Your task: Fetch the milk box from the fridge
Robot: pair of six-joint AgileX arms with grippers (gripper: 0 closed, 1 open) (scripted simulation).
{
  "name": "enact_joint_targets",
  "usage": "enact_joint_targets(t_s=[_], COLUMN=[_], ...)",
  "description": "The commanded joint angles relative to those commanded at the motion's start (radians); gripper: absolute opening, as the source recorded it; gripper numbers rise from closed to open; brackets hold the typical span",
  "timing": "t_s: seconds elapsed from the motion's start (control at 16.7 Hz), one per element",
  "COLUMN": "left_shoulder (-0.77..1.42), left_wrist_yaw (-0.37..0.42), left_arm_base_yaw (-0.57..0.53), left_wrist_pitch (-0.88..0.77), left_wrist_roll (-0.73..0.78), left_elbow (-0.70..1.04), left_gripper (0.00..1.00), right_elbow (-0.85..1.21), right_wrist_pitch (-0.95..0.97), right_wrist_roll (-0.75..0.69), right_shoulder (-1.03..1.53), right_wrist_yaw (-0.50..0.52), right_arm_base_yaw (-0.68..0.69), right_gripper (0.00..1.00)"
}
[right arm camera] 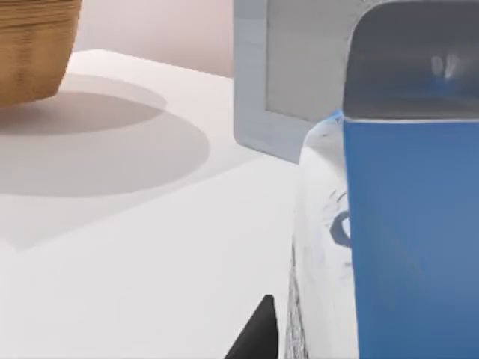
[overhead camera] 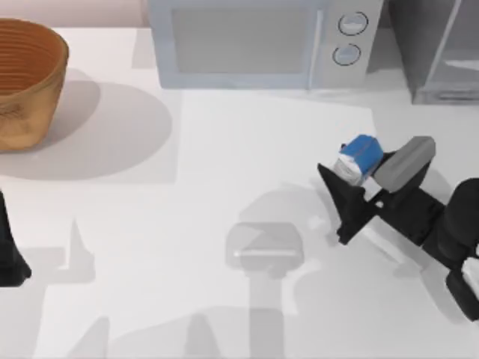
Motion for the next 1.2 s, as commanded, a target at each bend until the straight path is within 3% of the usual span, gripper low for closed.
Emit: enact_joint_targets(t_s=[0.18, 0.96, 1.2], left_shoulder=[0.000, 0.000, 0.000], left_wrist_yaw=[0.000, 0.000, 0.000], left_arm_base_yaw=[0.000, 0.000, 0.000], left_wrist_pitch=[0.000, 0.000, 0.000], left_wrist_roll=[0.000, 0.000, 0.000], left_elbow=[0.000, 0.000, 0.000], left_gripper=[1.00, 1.00, 1.00], right_elbow=[0.001, 0.001, 0.001], right_wrist_pitch=[0.000, 0.000, 0.000], right_wrist_roll=[0.000, 0.000, 0.000], right_shoulder=[0.000, 0.000, 0.000], right_wrist_yaw=[0.000, 0.000, 0.000], right_arm_base_yaw=[0.001, 0.001, 0.001], right_gripper=[0.00, 0.98, 1.00])
